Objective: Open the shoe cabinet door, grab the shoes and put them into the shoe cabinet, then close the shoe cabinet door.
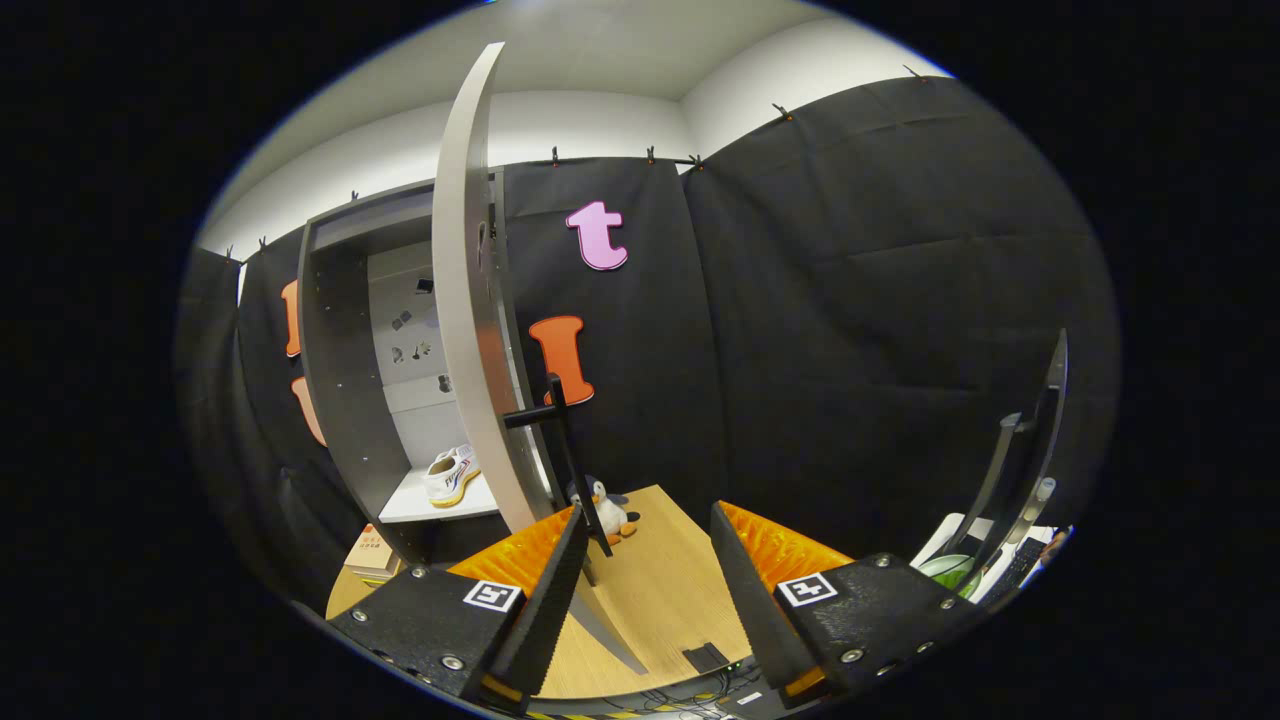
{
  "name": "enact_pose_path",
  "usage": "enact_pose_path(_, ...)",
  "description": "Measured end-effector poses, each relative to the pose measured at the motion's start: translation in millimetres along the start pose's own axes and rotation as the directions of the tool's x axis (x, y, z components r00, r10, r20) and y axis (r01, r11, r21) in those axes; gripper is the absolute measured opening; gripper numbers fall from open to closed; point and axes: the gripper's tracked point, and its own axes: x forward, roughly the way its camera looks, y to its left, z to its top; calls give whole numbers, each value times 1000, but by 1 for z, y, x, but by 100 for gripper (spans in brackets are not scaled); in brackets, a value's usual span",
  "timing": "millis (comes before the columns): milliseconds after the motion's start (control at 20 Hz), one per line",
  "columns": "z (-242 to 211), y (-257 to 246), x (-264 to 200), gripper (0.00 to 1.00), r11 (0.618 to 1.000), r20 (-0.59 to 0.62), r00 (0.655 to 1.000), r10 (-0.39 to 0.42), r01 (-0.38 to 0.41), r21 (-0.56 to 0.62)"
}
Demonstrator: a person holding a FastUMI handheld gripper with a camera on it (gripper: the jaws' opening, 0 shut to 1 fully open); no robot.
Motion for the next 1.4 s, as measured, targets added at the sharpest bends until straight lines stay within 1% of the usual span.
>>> enact_pose_path(150,1,5,12,80,1000,8,1000,8,-8,-13)
enact_pose_path(300,2,7,12,81,1000,15,1000,17,-17,-20)
enact_pose_path(400,0,11,13,81,999,14,999,31,-31,-19)
enact_pose_path(550,2,23,9,80,997,21,999,47,-45,-63)
enact_pose_path(600,0,30,6,78,996,17,998,63,-61,-68)
enact_pose_path(800,-10,72,-6,78,982,-2,983,184,-184,-50)
enact_pose_path(950,-14,105,-7,78,964,3,967,256,-255,-73)
enact_pose_path(1050,-15,126,-8,78,948,1,952,306,-304,-89)
enact_pose_path(1250,-22,168,-10,78,910,-9,913,408,-407,-78)
enact_pose_path(1400,-24,192,-1,79,890,-6,892,453,-452,-61)
